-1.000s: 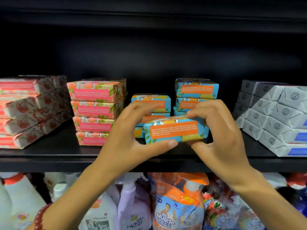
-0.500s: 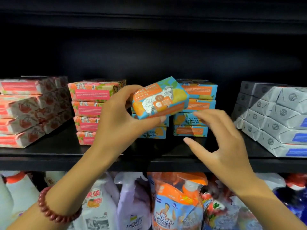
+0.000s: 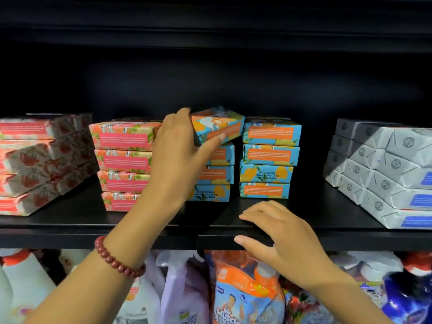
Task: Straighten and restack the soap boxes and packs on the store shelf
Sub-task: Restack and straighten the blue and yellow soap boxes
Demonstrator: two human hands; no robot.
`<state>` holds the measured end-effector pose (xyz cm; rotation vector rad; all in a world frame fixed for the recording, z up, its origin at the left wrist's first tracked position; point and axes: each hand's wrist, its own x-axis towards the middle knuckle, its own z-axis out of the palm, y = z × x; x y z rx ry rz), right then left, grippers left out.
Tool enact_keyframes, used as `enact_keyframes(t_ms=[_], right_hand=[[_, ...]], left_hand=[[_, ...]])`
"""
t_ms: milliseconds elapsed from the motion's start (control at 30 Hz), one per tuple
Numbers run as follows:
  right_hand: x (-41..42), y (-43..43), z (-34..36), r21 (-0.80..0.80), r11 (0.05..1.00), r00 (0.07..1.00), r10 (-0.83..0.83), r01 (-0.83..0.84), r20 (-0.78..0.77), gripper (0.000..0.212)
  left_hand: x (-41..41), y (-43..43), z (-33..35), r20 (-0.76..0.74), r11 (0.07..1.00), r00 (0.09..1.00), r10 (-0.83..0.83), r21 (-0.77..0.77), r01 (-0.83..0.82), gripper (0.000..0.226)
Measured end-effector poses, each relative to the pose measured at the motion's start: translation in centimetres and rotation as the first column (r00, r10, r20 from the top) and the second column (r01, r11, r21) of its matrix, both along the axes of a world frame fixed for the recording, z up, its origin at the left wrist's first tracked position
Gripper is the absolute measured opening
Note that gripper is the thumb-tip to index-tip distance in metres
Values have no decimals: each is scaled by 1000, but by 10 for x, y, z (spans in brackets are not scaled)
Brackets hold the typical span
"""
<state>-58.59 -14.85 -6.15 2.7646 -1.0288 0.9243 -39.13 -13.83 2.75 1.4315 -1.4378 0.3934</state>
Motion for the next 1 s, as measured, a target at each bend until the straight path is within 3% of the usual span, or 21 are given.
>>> enact_keyframes(t_ms=[200, 333, 433, 533, 1000], right_hand=[[2, 3, 0, -41, 999, 999, -17, 19, 33, 51], [2, 5, 1, -72, 997, 999, -25, 28, 37, 50], [3, 5, 1, -123, 991, 999, -45, 47, 20, 47], [3, 5, 1, -142, 989, 999, -49, 51, 16, 46], [2, 3, -2, -169, 985, 999, -31, 32, 7, 46]], left_hand=[[0, -6, -8, 64, 993, 992, 110, 33, -112, 63], [-2, -6, -15, 199, 974, 959, 202, -147, -175, 47], [0, -5, -18, 214, 966, 958, 190, -218, -142, 37], [4, -4, -18, 212, 972, 962, 171, -193, -130, 31], [1, -2, -13, 248, 987, 956, 155, -78, -140, 41]])
